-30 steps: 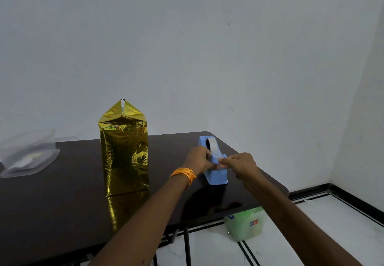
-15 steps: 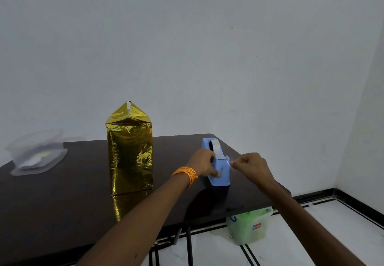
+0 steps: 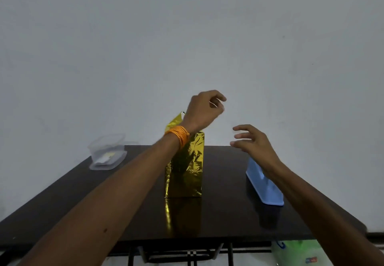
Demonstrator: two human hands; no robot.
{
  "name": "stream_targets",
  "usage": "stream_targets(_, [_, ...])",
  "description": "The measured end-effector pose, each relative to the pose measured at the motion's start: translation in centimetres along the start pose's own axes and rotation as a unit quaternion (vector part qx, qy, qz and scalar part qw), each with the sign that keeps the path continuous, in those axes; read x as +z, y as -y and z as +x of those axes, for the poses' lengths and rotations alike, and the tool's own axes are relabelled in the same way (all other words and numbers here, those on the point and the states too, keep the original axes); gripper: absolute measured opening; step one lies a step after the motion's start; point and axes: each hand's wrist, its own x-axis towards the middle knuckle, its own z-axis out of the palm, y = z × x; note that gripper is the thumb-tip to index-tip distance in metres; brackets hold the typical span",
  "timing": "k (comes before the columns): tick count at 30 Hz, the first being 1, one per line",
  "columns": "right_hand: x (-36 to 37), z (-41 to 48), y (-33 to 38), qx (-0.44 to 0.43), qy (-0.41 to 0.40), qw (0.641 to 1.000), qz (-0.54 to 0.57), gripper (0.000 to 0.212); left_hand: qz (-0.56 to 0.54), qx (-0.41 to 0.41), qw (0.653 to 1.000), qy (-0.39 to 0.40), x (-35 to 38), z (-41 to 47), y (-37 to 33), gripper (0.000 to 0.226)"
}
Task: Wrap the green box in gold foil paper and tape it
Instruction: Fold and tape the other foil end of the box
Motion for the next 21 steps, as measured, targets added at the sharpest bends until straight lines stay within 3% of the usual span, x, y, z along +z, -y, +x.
stream_targets(4, [3.8,1.3,1.5,-0.081,0.052,0.995,0.005,0.064,-0.032,-0.036,0.999,-0.008,-4.1,0.5,1.6,0.015])
stream_targets(9, [8.0,3.1,2.4,-0.148,0.08,0.986,-0.002,0.092,0.014,-0.069,0.995,0.071,-7.3,-1.5,5.2,0.042])
stream_targets(15, [9.8,4.7,2.3,-0.157,0.044,0.986,0.039,0.081,0.035,-0.094,0.982,0.161,-8.3,-3.2,8.5,0.048])
stream_targets(21, [10.0,5.1,2.8,-0.17,0.024,0.983,0.06,0.064,0.005,-0.061,0.99,0.123,-7.1,-1.7,8.3,0.03])
